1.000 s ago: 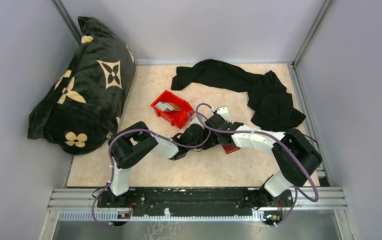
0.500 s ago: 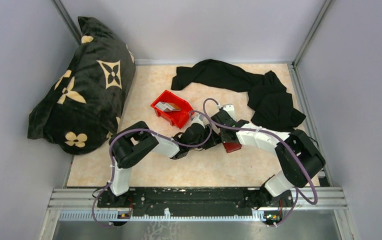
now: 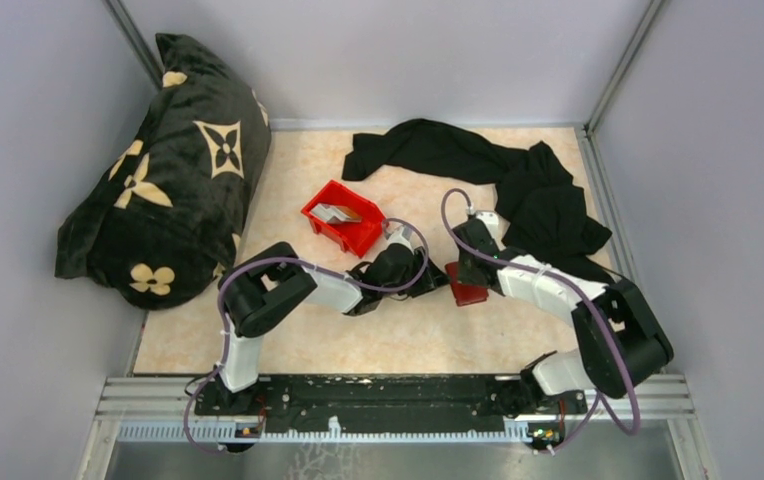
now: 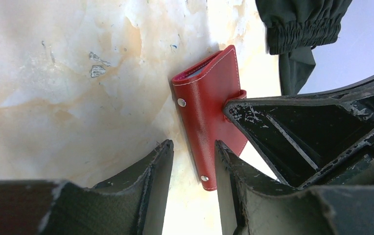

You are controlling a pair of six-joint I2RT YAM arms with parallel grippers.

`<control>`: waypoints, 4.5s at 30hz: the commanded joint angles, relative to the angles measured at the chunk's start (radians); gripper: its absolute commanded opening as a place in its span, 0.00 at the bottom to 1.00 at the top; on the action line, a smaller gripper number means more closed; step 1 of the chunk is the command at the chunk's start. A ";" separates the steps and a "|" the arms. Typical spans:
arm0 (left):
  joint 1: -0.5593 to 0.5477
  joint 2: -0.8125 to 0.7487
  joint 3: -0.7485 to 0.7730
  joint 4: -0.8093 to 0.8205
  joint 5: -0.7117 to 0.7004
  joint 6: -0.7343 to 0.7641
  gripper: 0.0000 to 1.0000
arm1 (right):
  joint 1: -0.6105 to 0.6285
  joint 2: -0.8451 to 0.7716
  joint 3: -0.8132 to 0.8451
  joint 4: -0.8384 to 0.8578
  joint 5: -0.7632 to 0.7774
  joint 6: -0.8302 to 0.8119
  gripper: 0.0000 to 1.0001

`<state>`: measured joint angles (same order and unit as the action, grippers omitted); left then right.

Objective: Put the credit cards into the card holder
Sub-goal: Close the card holder at the center of the board.

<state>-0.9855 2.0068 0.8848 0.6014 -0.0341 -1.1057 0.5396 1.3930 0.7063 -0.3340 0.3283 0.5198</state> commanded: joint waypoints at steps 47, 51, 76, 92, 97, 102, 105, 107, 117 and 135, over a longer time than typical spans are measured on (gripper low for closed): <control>-0.116 0.063 0.360 -0.730 -0.180 0.360 0.54 | -0.231 -0.316 -0.447 0.182 -0.145 0.443 0.00; -0.120 0.072 0.355 -0.684 -0.160 0.329 0.58 | -0.231 -0.324 -0.452 0.178 -0.143 0.440 0.00; -0.146 0.299 0.442 -0.879 -0.214 0.312 0.56 | -0.230 -0.398 -0.455 0.130 -0.131 0.452 0.00; -0.148 0.349 0.427 -0.936 -0.151 0.256 0.57 | -0.231 -0.459 -0.264 0.128 -0.222 0.206 0.22; -0.147 0.293 0.390 -0.917 -0.187 0.226 0.59 | -0.230 -0.454 -0.176 0.092 -0.234 0.130 0.29; -0.145 0.181 0.302 -0.825 -0.235 0.210 0.61 | -0.227 -0.474 -0.105 0.016 -0.210 0.087 0.31; -0.143 0.122 0.249 -0.757 -0.241 0.215 0.61 | -0.227 -0.519 -0.096 -0.032 -0.170 0.091 0.35; -0.143 0.091 0.229 -0.736 -0.243 0.213 0.61 | -0.227 -0.543 -0.097 -0.069 -0.136 0.101 0.41; -0.145 -0.001 0.110 -0.588 -0.179 0.227 0.62 | -0.228 -0.653 -0.208 -0.179 -0.067 0.218 0.56; -0.145 0.078 0.153 -0.580 -0.102 0.253 0.62 | -0.230 -0.720 -0.382 -0.151 -0.023 0.442 0.55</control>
<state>-1.1259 1.9800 1.0893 0.2428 -0.1894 -0.8783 0.3119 0.6945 0.3325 -0.5022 0.2520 0.9161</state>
